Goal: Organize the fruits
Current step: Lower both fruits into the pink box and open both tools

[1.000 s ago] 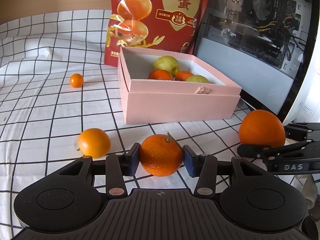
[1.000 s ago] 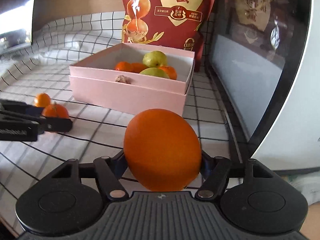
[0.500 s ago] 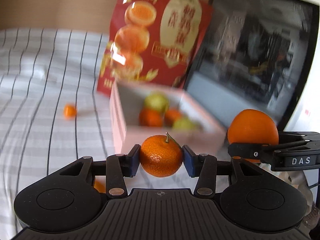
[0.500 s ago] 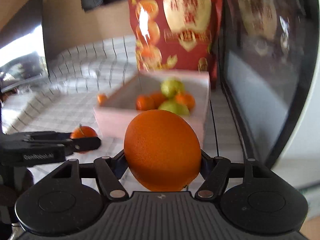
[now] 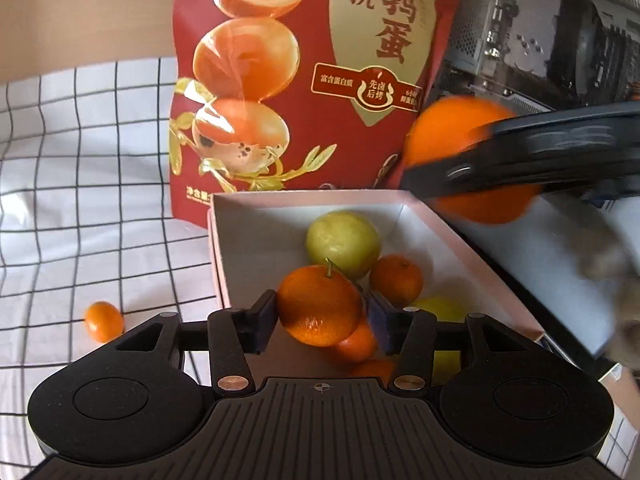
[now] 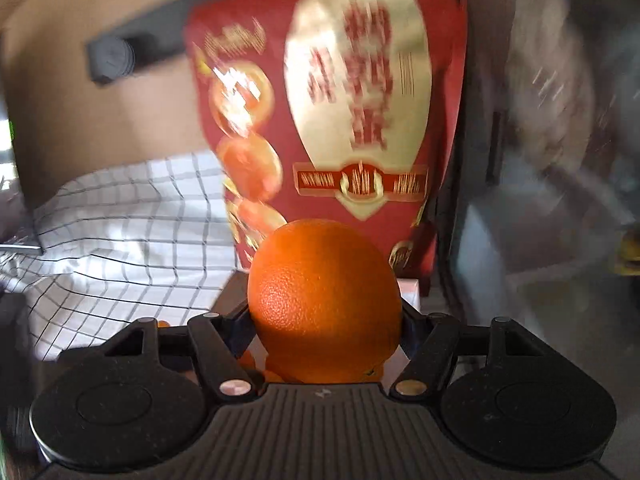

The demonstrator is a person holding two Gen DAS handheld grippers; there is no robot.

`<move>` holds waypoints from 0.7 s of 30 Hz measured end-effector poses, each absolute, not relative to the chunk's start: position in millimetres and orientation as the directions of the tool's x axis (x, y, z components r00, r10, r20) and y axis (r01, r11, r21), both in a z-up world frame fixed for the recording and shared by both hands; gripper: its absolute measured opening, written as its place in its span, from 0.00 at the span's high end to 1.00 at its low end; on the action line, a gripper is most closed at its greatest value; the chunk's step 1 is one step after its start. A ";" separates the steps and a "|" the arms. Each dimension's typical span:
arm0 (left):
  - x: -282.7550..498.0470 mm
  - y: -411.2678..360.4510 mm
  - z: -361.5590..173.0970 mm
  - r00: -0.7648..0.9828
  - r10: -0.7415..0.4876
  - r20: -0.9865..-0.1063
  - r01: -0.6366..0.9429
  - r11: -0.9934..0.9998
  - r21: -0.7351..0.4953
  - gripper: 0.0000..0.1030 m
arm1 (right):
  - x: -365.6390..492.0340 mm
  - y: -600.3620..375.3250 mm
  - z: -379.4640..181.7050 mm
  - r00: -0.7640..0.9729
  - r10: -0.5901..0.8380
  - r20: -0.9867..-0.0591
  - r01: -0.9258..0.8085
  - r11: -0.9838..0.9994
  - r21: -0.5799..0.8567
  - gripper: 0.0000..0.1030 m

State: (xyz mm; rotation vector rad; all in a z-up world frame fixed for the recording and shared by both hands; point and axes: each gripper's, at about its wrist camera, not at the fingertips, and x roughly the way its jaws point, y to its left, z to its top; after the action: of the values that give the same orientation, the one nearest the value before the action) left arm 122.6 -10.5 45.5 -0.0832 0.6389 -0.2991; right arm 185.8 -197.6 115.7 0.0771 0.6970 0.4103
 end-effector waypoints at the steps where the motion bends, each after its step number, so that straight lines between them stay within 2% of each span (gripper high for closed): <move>1: 119.2 -6.8 47.7 0.763 -0.317 -0.563 0.255 0.948 -0.188 0.48 | 195.1 -196.0 109.5 0.667 0.391 -0.634 -0.329 0.918 0.221 0.33; 4: 106.4 12.4 57.6 0.774 -0.357 -0.523 0.273 0.933 -0.233 0.48 | 222.4 -191.3 80.2 0.583 0.383 -0.716 -0.275 0.923 0.271 0.33; 7: 93.3 37.7 72.6 0.812 -0.360 -0.460 0.267 0.929 -0.256 0.48 | 227.7 -188.0 53.1 0.536 0.354 -0.767 -0.255 0.933 0.253 0.32; 12: 84.1 94.2 92.1 0.885 -0.288 -0.366 0.166 0.930 -0.329 0.49 | 216.5 -183.1 53.2 0.530 0.358 -0.769 -0.301 0.927 0.224 0.32; 17: 91.0 135.0 79.7 0.896 -0.204 -0.394 0.056 0.933 -0.355 0.49 | 199.9 -174.1 67.2 0.542 0.324 -0.776 -0.345 0.927 0.146 0.31; 21: 112.2 143.4 60.0 0.868 -0.184 -0.462 0.000 0.929 -0.369 0.49 | 174.7 -168.5 75.8 0.626 0.311 -0.715 -0.403 0.914 0.044 0.30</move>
State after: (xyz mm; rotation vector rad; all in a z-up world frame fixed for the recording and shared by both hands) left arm 112.2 143.4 60.0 -0.3698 0.5139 -0.0983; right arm 174.7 -168.5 75.8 -0.1246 0.7954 0.4105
